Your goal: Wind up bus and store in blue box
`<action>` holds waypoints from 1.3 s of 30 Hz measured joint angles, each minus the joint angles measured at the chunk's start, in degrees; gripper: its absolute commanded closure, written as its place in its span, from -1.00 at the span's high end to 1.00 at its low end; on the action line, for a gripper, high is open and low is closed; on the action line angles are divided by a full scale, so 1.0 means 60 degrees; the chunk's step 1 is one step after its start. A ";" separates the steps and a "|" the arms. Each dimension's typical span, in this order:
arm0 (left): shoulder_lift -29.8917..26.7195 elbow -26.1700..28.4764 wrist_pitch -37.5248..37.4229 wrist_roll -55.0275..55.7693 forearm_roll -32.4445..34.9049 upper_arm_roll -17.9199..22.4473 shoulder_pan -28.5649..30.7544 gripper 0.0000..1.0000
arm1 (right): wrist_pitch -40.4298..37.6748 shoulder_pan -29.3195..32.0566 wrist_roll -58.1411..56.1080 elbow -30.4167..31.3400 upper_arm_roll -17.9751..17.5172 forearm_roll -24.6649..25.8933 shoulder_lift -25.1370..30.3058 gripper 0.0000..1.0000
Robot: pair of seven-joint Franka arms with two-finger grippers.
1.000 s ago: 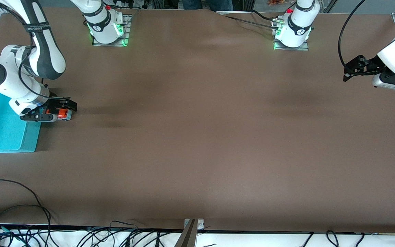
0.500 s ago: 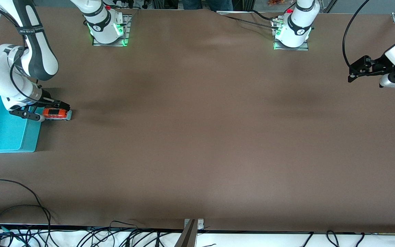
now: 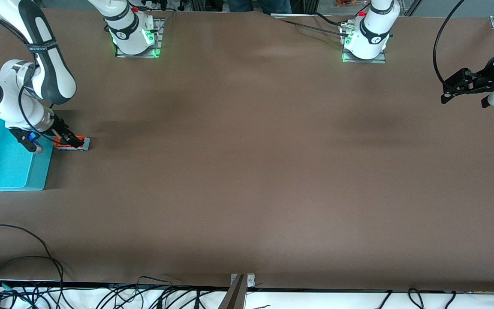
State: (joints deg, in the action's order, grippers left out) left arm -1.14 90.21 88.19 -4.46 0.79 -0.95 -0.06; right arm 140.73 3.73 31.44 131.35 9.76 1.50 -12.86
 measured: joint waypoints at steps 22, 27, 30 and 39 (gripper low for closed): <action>0.0048 -0.0001 0.0000 0.0080 0.0000 0.0000 0.0012 1.00 | 0.0847 0.0006 0.1313 0.0334 0.0697 -0.0002 -0.0239 1.00; 0.0098 -0.0002 0.0000 0.0082 0.0000 0.0000 0.0012 1.00 | 0.1292 0.0006 0.1939 0.0364 0.0698 -0.0003 -0.0442 1.00; 0.0118 -0.0014 0.0000 0.0082 0.0000 0.0000 0.0012 1.00 | 0.1464 0.0006 0.2176 0.0364 0.0698 -0.0003 -0.0573 1.00; 0.0129 -0.0028 0.0000 0.0083 0.0000 -0.0004 0.0010 1.00 | 0.1961 0.0006 0.2311 0.0366 0.0698 -0.0003 -0.0910 1.00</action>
State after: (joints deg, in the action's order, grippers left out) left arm -0.37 90.04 88.19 -3.96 0.79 -0.98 0.01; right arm 152.50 3.77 45.30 133.54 13.95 1.49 -18.32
